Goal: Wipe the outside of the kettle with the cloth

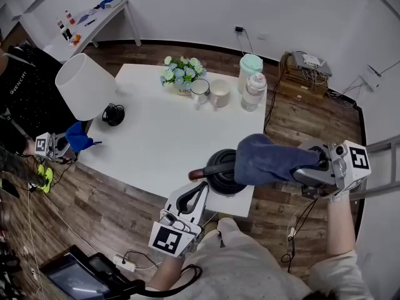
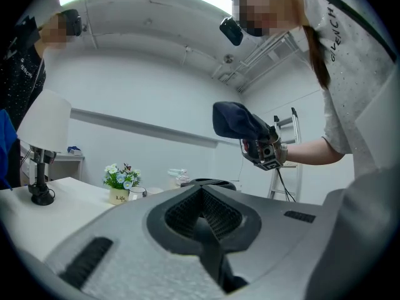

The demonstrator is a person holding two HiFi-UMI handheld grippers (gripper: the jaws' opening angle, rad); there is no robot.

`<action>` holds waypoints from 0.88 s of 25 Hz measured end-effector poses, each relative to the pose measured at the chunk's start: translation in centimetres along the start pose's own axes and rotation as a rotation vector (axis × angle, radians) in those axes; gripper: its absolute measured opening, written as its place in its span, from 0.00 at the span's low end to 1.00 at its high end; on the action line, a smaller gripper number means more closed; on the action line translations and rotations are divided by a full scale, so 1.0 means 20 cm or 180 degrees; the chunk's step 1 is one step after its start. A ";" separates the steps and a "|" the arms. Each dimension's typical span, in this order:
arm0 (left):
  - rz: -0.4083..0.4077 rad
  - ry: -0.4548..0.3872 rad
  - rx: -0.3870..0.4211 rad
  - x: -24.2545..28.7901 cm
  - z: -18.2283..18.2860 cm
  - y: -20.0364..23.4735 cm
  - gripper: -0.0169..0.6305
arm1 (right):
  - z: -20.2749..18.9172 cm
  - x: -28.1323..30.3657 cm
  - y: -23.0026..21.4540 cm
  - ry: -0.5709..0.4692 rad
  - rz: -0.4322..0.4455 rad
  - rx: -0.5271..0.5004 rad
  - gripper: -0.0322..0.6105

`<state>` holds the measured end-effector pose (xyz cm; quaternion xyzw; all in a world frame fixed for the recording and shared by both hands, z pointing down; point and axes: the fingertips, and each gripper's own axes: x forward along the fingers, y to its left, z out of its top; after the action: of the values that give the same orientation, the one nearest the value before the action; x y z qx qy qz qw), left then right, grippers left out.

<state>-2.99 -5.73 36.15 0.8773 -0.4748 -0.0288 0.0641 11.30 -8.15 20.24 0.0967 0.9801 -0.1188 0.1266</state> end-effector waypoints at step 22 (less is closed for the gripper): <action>0.0113 0.0002 -0.0061 -0.10 -0.01 0.06 0.04 | -0.62 -0.08 -0.46 0.0712 -0.1757 0.1985 0.15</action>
<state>-5.06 -4.71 36.54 0.8681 -0.4899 -0.0319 0.0732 7.92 -13.94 34.22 -0.1232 0.8941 -0.4275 -0.0523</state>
